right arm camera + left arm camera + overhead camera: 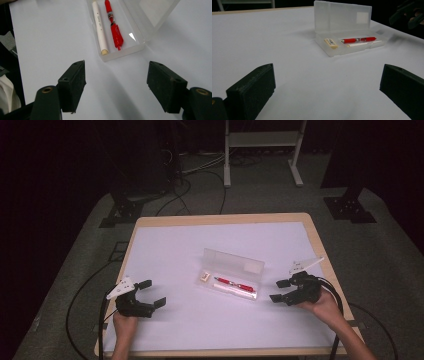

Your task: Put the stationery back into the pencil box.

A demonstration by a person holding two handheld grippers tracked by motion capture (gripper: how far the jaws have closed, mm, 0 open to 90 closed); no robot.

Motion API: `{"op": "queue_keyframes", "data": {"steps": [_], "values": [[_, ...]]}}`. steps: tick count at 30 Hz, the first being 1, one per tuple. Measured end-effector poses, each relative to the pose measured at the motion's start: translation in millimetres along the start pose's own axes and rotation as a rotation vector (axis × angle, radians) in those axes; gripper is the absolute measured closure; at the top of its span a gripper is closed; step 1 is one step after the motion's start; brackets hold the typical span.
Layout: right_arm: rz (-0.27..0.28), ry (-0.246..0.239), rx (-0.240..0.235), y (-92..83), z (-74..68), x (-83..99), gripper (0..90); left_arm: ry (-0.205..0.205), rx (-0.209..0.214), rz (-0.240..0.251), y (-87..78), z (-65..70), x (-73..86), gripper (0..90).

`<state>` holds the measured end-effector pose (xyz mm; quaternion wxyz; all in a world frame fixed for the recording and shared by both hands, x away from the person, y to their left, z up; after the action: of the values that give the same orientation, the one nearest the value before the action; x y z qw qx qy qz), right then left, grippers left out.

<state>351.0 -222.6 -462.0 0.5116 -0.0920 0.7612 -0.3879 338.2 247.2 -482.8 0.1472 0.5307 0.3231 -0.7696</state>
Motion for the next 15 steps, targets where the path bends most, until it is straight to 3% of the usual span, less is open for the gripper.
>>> {"op": "queue_keyframes", "data": {"steps": [15], "values": [[0.016,0.026,0.009,-7.4,1.5,15.7,30.3,0.003,-0.002,-0.004,0.5,0.3,0.2,0.0]]}}
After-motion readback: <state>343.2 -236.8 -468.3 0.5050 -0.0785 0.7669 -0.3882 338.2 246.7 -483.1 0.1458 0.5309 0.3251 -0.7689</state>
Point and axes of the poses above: each handheld gripper's, and its own axes: y roughly forward along the jaws, x roughly out of its underside, z roughly to its right, the point moved 5 cm from there along y, roughly forward along the jaws, and after that the axes turned 4 degrees about -y, right-handed, at the moved point
